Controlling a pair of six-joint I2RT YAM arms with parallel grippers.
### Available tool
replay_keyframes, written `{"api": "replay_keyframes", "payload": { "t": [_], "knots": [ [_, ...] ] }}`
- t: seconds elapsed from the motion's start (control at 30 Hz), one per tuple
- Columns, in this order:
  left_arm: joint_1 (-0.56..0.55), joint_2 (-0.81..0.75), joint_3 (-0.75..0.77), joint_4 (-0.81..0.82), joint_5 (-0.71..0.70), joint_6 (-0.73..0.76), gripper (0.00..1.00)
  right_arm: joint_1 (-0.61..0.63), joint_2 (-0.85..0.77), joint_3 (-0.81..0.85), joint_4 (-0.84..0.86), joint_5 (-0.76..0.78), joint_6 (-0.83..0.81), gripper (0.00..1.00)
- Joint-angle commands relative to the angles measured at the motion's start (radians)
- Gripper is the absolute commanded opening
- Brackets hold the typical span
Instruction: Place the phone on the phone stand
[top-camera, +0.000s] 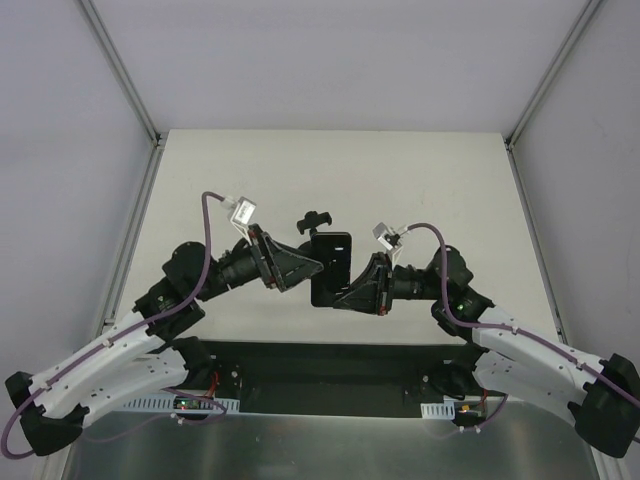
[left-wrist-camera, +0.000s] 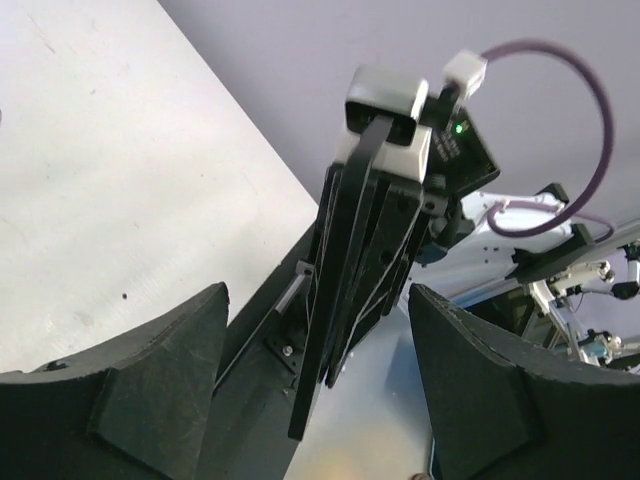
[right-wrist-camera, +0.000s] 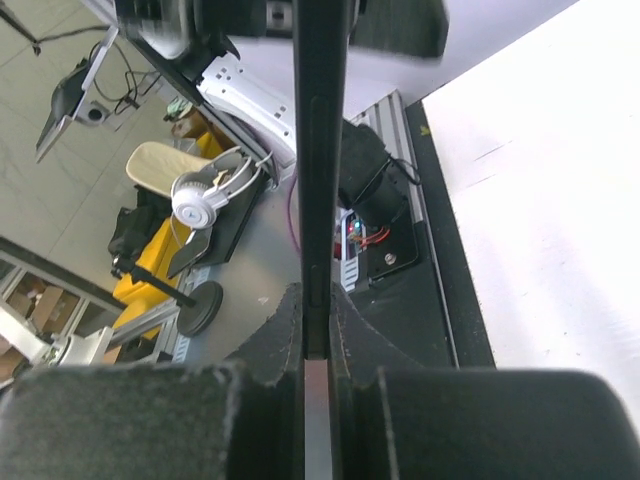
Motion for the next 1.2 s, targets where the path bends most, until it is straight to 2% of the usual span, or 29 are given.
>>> {"api": "replay_keyframes", "payload": {
  "t": [0.0, 0.03, 0.07, 0.1, 0.17, 0.27, 0.5, 0.7, 0.77, 0.97, 1.17],
  "knots": [
    [0.136, 0.019, 0.120, -0.123, 0.220, -0.006, 0.70, 0.005, -0.029, 0.059, 0.038, -0.105, -0.061, 0.00],
    [0.157, 0.055, 0.133, -0.125, 0.317, -0.015, 0.66, 0.003, -0.028, 0.063, 0.027, -0.128, -0.073, 0.01],
    [0.186, 0.075, 0.154, -0.126, 0.365, -0.021, 0.55, 0.003, -0.021, 0.066, 0.009, -0.131, -0.075, 0.01],
    [0.190, 0.097, 0.164, -0.125, 0.396, -0.021, 0.49, 0.005, -0.023, 0.072, -0.003, -0.132, -0.081, 0.01],
    [0.188, 0.150, 0.188, -0.125, 0.475, -0.014, 0.41, 0.005, -0.021, 0.080, -0.045, -0.125, -0.101, 0.00],
    [0.190, 0.190, 0.208, -0.125, 0.534, -0.001, 0.41, 0.005, -0.012, 0.091, -0.071, -0.118, -0.107, 0.00],
    [0.190, 0.190, 0.214, -0.122, 0.535, 0.003, 0.40, 0.008, -0.004, 0.102, -0.094, -0.127, -0.107, 0.01],
    [0.190, 0.210, 0.234, -0.120, 0.555, 0.000, 0.34, 0.020, 0.014, 0.112, -0.099, -0.142, -0.104, 0.00],
    [0.188, 0.217, 0.237, -0.122, 0.558, -0.001, 0.28, 0.021, 0.017, 0.117, -0.099, -0.145, -0.106, 0.00],
    [0.190, 0.201, 0.239, -0.122, 0.522, 0.003, 0.25, 0.032, 0.041, 0.128, -0.099, -0.162, -0.107, 0.00],
    [0.188, 0.161, 0.228, -0.119, 0.477, 0.009, 0.36, 0.035, 0.038, 0.123, -0.097, -0.158, -0.109, 0.00]
  ]
}}
